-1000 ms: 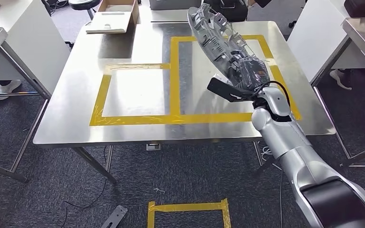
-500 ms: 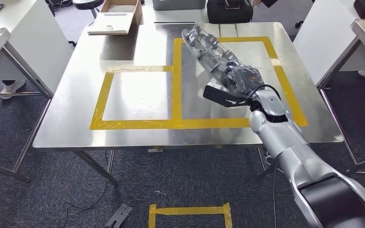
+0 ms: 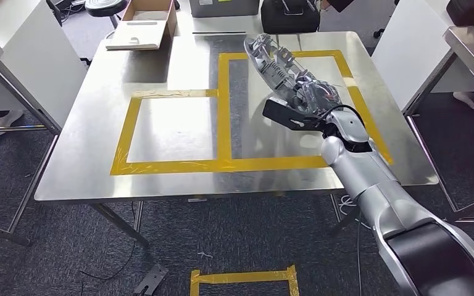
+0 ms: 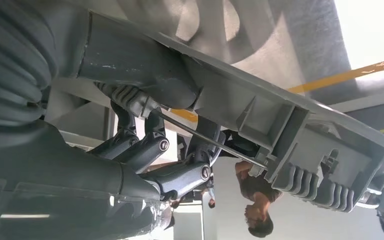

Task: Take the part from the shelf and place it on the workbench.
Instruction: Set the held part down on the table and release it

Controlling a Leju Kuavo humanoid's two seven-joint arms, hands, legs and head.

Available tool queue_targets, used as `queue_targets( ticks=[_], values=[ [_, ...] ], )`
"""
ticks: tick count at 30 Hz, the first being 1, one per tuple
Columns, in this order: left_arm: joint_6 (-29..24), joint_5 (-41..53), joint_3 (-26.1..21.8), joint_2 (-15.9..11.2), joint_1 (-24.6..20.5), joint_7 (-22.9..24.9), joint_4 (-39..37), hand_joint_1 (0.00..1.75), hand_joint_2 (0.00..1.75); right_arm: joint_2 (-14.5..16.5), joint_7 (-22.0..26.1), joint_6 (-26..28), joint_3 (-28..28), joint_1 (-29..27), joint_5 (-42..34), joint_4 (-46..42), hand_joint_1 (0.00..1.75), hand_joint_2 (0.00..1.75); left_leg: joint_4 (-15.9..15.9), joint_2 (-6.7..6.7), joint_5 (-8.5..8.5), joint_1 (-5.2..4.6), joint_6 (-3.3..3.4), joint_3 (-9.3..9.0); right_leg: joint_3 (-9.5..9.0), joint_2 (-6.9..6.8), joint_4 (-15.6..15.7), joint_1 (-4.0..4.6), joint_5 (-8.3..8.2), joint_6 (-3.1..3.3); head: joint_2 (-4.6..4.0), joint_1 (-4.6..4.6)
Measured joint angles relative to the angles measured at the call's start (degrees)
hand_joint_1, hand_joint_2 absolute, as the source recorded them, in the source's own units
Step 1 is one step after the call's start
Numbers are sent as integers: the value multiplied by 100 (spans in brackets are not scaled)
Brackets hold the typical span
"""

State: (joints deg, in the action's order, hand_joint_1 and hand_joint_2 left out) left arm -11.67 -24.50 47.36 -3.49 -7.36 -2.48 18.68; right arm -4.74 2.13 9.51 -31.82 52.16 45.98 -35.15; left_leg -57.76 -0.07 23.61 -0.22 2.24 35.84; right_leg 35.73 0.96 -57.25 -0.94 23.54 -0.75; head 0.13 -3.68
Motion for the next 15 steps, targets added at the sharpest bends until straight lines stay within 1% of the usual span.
queue_targets(
  ticks=[1, 2, 3, 5, 6, 7, 8, 9, 10, 11, 12, 13, 14, 15],
  values=[
    [0, 4, -6, -2, 1, -6, -1, 0, 175, 3, -4, -5, 5, 3, 0, 0, 175, 175, 58, 0, -26, 11, 11, -38, 16, -12, -19, 2, 13, -22, 0, 7],
    [0, 10, -11, -2, 0, -14, -1, 0, 175, 4, -6, -8, 8, 12, 0, 0, 175, 175, 119, 0, -56, 22, 28, -77, 71, -23, -125, 3, 68, -26, 0, 12],
    [4, 21, -16, 2, 0, -27, -1, 0, 175, 6, -7, -11, 10, 24, -1, 0, 175, 175, 173, 1, -84, 33, 41, -114, 189, -34, -359, 3, 177, -14, 0, 17],
    [31, 45, -20, 10, 1, -61, -1, 0, 175, 6, -3, -18, 12, 37, -1, 5, 175, 175, 196, -2, -95, 28, 61, -126, 573, -43, -1141, -5, 487, 20, -1, 21],
    [55, 55, -22, 12, 5, -78, -1, 0, 175, 8, 2, -21, 11, 33, -2, 11, 131, 175, 192, -6, -91, 25, 63, -126, 755, -44, -1493, -8, 597, 16, -1, 20],
    [86, 63, -23, 12, 8, -93, -1, 0, 175, 8, 9, -22, 11, 27, -3, 16, 87, 175, 187, -12, -85, 24, 63, -129, 848, -46, -1660, -13, 621, -13, -1, 20],
    [116, 73, -24, 12, 12, -109, -1, 0, 175, 9, 17, -24, 12, 27, -4, 20, 44, 175, 175, -22, -76, 26, 56, -134, 820, -49, -1579, -22, 543, -60, -1, 20],
    [138, 90, -25, 12, 13, -124, 0, 0, 175, 11, 29, -24, 15, 38, -6, 22, 0, 131, 154, -31, -58, 28, 42, -140, 674, -57, -1265, -32, 386, -115, -1, 21],
    [152, 109, -26, 11, 13, -137, 1, 0, 131, 13, 40, -24, 19, 58, -7, 22, 0, 87, 121, -41, -32, 29, 20, -141, 463, -73, -826, -42, 207, -161, -1, 22],
    [152, 129, -26, 9, 12, -145, 1, 0, 87, 15, 51, -24, 25, 85, -8, 22, 0, 44, 72, -49, 3, 16, -13, -128, 268, -85, -442, -41, 72, -169, 0, 22],
    [148, 148, -26, 7, 12, -146, 1, 0, 44, 19, 60, -24, 33, 108, -8, 22, 0, 44, 30, -54, 35, 6, -44, -113, 133, -92, -181, -35, -8, -145, 0, 19],
    [143, 160, -28, 3, 12, -144, 1, 0, 0, 22, 63, -24, 43, 124, -8, 22, 0, 87, 1, -56, 56, -2, -73, -98, 70, -96, -66, -21, -31, -100, 0, 17],
    [139, 167, -33, 1, 12, -139, 1, 0, 0, 25, 65, -24, 56, 132, -8, 22, 0, 131, -10, -55, 65, -6, -96, -88, 60, -89, -59, -4, -26, -47, 0, 14],
    [136, 170, -40, -4, 12, -133, 1, 0, 0, 31, 65, -24, 72, 137, -8, 22, 0, 175, -12, -52, 71, 3, -116, -90, 57, -84, -52, -15, -33, -7, 0, 13]
  ],
)
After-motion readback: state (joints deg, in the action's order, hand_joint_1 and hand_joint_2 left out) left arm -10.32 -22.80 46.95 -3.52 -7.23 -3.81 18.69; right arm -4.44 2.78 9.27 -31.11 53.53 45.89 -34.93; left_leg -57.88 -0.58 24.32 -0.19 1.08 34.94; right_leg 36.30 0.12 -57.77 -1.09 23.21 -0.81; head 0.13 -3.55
